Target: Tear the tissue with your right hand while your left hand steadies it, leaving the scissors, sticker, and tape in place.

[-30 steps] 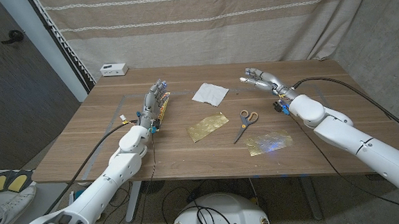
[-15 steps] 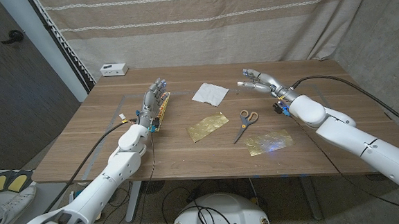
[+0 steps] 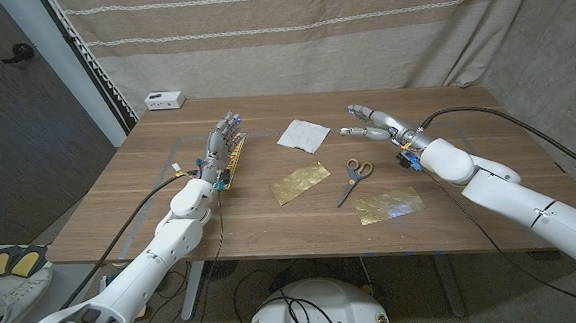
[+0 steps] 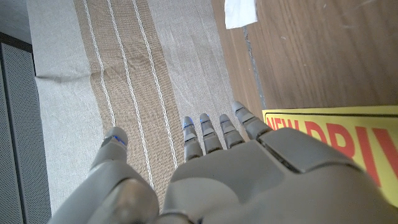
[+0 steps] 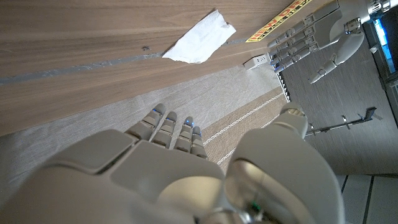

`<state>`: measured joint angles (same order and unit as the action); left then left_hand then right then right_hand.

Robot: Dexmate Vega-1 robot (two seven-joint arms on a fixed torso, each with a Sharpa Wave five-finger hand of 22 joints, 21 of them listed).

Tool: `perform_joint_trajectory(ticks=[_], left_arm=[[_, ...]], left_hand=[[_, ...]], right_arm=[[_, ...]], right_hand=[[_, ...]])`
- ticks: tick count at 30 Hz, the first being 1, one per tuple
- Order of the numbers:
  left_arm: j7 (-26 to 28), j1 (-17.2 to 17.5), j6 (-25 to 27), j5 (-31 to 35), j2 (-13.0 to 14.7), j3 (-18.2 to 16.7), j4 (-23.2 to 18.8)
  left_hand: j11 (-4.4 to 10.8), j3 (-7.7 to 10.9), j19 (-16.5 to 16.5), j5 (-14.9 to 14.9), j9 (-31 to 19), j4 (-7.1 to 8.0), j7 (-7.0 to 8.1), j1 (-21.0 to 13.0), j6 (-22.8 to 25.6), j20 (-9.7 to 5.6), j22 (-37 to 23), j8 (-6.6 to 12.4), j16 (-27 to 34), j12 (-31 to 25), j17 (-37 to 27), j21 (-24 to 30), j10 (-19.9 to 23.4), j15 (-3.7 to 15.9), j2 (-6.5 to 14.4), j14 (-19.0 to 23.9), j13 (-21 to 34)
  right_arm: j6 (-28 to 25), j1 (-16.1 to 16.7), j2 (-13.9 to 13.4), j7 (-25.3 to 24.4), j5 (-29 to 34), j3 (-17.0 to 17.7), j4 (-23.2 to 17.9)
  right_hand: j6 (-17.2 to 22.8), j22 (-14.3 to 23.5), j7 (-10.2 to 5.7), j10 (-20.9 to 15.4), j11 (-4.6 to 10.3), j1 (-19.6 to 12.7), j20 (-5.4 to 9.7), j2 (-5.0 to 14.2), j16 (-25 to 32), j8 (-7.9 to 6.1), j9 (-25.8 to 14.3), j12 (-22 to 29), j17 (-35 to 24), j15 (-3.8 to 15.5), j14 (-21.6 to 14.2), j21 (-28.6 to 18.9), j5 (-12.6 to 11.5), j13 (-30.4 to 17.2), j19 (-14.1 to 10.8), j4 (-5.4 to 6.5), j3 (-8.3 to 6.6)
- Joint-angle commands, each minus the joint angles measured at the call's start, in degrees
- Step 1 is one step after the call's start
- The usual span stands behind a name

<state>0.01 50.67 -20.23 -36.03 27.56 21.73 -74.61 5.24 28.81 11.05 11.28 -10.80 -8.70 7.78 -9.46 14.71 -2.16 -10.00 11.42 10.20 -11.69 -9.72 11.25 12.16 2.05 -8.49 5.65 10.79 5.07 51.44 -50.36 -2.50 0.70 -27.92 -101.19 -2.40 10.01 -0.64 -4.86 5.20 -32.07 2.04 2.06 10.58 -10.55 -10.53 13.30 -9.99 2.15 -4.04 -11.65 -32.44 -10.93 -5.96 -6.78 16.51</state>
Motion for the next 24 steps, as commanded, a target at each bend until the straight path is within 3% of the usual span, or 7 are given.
perform_joint_trajectory(ticks=[1, 11, 14, 16, 17, 24], left_arm=[[0.6, 0.4, 1.6, 0.3, 0.6, 0.3, -1.7], [0.8, 0.4, 1.3, -0.1, -0.1, 0.3, -1.3], [0.7, 0.4, 1.3, -0.1, -0.2, 0.3, -1.1], [0.4, 0.4, 1.3, -0.2, -0.2, 0.4, -1.0], [0.5, 0.4, 1.3, -0.1, -0.2, 0.4, -1.0], [0.4, 0.6, 2.2, 0.0, 0.4, 0.6, -1.6]], left_hand=[[0.05, -0.27, 0.5, 0.5, -0.3, 0.02, 0.01, -0.8, 0.0, -4.27, -0.2, 0.09, 0.5, -0.6, -0.2, 0.2, 1.2, 5.91, 0.0, 0.8, 0.2], [-0.02, -0.52, 0.5, 0.5, -0.3, 0.17, -0.05, -0.6, 0.5, -4.36, -0.2, 0.27, 0.4, -0.6, -0.2, 0.2, 1.2, 5.96, -0.1, 0.9, 0.2], [-0.11, -1.07, 0.5, 0.5, -0.3, 0.58, -0.03, 0.4, 0.7, -4.33, -0.2, 0.33, 0.4, -0.6, -0.3, 0.2, 1.2, 5.94, -0.3, 0.9, 0.2], [-0.12, -1.42, 0.5, 0.5, -0.3, 0.84, -0.19, 1.0, 0.9, -4.27, -0.3, 0.35, 0.5, -0.6, -0.4, 0.2, 1.4, 5.92, -0.5, 0.8, 0.2], [-0.09, -1.54, 0.5, 0.5, -0.3, 0.93, -0.18, 1.2, 0.9, -4.25, -0.3, 0.36, 0.5, -0.6, -0.4, 0.2, 1.4, 5.94, -0.5, 0.9, 0.2], [-0.31, -2.23, 0.5, 0.5, -0.3, 1.38, -0.29, 2.4, 1.1, -4.28, -0.3, 0.37, 0.5, -0.6, -0.4, 0.2, 1.4, 6.0, -0.7, 0.9, 0.2]], right_arm=[[1.7, 0.5, -1.7, -1.5, 7.8, -1.1, -1.4], [4.7, 1.4, -2.1, -3.3, 11.4, -0.6, -0.9], [6.2, 1.5, -2.2, -3.1, 11.2, -0.3, -0.6], [8.0, 1.8, -2.0, -4.5, 12.4, -0.1, 0.1], [8.7, 1.9, -1.9, -4.9, 12.6, -0.1, 0.4], [10.8, 2.4, -2.3, -5.3, 14.7, 0.5, 0.5]], right_hand=[[-0.6, 0.1, 0.18, 0.4, 0.41, -0.5, 3.54, -0.31, 0.0, 0.29, -0.2, -0.3, -0.3, 8.02, 0.1, 0.2, -0.4, -0.1, -0.2, 0.14, 0.64], [-0.1, 0.2, -0.19, -1.5, 1.28, 0.1, 3.87, -0.94, 0.6, -0.39, -0.3, 0.5, -0.4, 8.92, -1.7, -0.1, -0.7, -0.3, -1.5, 0.52, 1.19], [2.2, 0.2, -1.42, -2.3, 1.6, 0.2, 3.95, -1.03, 0.7, -1.32, -0.3, 0.8, -0.4, 9.14, -2.5, -0.2, -0.9, -0.4, -2.0, 0.66, 1.27], [6.3, 0.2, -4.77, -3.1, 2.34, 0.2, 4.02, -1.05, 0.7, -2.61, -0.4, 1.1, -0.4, 9.54, -3.2, -0.1, -1.1, -0.5, -2.7, 0.88, 1.33], [7.8, 0.2, -5.27, -4.1, 3.22, 0.2, 4.11, -1.05, 0.8, -2.96, -0.4, 1.4, -0.4, 9.75, -3.8, -0.3, -1.2, -0.5, -3.3, 0.93, 1.32], [9.4, 0.2, -4.62, -5.8, 3.2, -0.6, 4.85, -1.4, 1.0, -3.16, -0.4, 2.0, -0.4, 9.81, -5.4, -0.6, -1.5, -0.5, -5.0, 0.59, 1.27]])
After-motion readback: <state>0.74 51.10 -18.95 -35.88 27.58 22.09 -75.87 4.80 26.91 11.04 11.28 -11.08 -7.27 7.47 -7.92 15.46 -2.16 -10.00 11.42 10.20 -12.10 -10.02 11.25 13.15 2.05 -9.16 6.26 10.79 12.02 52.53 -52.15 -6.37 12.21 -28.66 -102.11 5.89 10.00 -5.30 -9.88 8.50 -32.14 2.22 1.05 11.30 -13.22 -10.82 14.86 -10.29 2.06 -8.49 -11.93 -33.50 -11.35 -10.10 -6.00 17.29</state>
